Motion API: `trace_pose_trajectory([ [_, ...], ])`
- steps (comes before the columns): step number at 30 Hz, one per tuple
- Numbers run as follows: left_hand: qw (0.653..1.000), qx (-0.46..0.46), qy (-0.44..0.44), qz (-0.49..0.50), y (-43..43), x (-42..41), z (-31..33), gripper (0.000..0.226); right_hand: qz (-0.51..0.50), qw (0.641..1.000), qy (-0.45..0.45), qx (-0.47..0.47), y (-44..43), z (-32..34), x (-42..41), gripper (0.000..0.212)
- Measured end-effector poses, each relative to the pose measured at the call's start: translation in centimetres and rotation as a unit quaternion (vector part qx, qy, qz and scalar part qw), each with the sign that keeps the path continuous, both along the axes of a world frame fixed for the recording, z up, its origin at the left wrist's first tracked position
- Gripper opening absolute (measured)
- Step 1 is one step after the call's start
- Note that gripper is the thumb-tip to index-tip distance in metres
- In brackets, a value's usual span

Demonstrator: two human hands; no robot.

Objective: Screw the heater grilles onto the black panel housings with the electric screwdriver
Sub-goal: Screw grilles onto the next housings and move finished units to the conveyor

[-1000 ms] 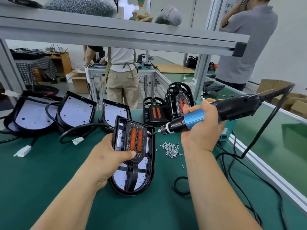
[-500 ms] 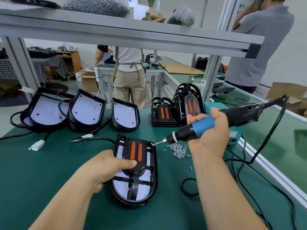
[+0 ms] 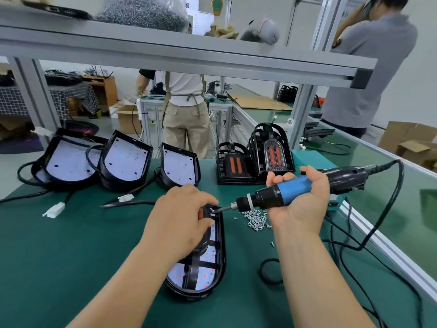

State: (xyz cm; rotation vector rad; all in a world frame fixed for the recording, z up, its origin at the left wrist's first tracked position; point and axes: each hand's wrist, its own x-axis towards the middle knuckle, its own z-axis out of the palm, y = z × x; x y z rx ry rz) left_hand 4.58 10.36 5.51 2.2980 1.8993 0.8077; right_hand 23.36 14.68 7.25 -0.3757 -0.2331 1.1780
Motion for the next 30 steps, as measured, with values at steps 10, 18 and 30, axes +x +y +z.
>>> trace_pose_trajectory([
  [10,0.997,0.067,-0.004,0.041,0.5,0.5,-0.8,0.013,-0.003,1.000,0.008,-0.001,-0.2,0.2,-0.1,0.014],
  [18,0.997,0.012,0.036,0.063,0.2,0.9,-0.6,0.020,-0.004,0.999,-0.027,0.027,-0.3,0.0,-0.3,0.011],
  [30,0.938,-0.212,-0.174,0.209,-0.8,-3.6,-0.9,0.064,-0.097,0.984,-0.136,0.066,0.9,-0.1,-1.4,0.011],
])
